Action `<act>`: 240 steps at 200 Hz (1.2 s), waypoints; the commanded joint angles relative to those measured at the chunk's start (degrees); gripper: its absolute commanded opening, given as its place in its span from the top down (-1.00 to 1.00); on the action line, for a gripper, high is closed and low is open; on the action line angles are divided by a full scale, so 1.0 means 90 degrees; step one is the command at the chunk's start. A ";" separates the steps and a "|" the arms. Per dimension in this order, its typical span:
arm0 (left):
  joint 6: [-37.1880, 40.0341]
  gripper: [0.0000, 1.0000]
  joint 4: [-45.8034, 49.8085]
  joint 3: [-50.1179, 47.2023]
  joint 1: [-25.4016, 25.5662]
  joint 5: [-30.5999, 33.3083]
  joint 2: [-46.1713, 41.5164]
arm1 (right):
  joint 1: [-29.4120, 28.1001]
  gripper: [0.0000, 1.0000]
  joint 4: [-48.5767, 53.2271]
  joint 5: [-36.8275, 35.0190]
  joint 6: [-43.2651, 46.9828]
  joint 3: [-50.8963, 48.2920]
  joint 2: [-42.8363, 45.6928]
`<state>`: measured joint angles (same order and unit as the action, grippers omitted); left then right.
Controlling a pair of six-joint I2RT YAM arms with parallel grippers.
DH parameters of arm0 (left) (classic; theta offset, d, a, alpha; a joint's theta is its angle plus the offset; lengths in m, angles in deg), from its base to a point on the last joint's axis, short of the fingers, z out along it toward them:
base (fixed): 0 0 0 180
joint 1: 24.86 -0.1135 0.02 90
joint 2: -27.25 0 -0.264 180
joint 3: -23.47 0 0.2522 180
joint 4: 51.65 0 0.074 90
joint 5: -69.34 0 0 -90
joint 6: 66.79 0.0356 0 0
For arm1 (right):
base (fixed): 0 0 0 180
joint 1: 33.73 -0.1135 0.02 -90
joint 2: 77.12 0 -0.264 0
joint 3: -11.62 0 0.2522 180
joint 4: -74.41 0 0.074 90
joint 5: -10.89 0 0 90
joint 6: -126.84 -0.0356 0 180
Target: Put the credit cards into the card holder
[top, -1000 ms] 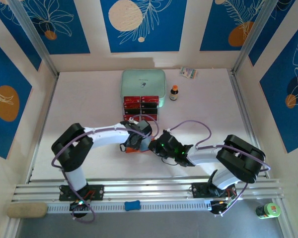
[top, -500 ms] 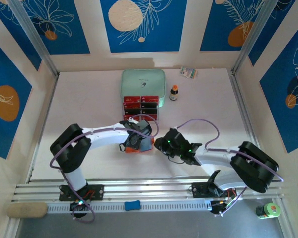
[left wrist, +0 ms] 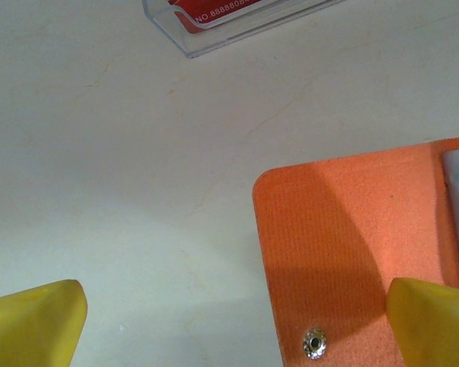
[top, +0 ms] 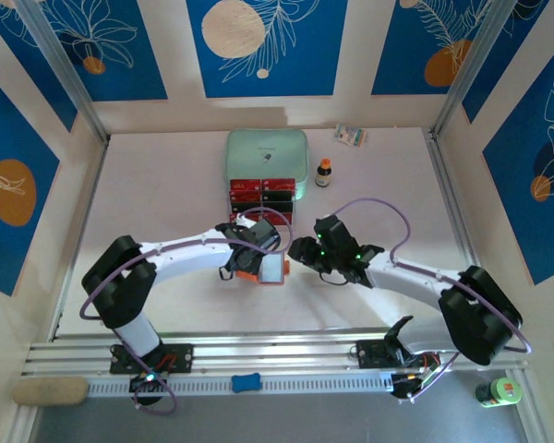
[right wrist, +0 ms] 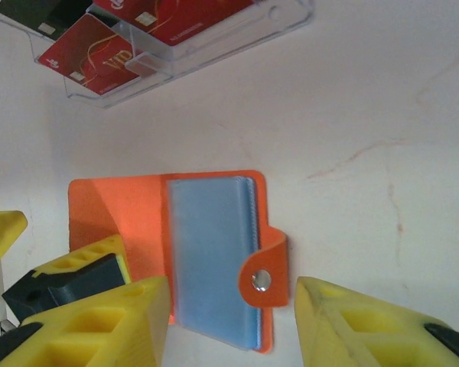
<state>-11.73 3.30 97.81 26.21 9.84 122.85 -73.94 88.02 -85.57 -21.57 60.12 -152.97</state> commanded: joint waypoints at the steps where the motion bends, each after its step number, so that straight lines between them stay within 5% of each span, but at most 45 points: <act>1: -0.0144 -0.99 0.0131 -0.0093 -0.0032 0.0052 -0.0132 | -0.0019 0.06 0.0409 0.0351 0.0442 0.0360 -0.0388; 78: -0.0180 -1.00 0.0023 -0.0190 -0.0038 0.0029 -0.0142 | -0.0356 0.02 0.1292 -0.0275 0.0605 0.1220 -0.1541; 134: -0.0264 -0.99 -0.0046 -0.0365 -0.0047 -0.0015 -0.0201 | -0.0155 0.83 0.1411 -0.0315 0.0541 0.1104 -0.1571; 145: -0.0283 -0.99 -0.0066 -0.0428 -0.0054 -0.0007 -0.0233 | -0.0086 1.00 0.1276 -0.0171 0.0508 0.0981 -0.1493; 240: -0.0176 -0.99 -0.0307 -0.0803 -0.0086 -0.0081 0.0067 | 0.0644 1.00 -0.1859 0.2094 -0.0050 -0.0399 -0.0912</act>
<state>-13.91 0.42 91.36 25.88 9.69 122.32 -69.21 81.05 -74.47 -20.11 58.11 -162.57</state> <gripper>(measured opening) 0.997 0.061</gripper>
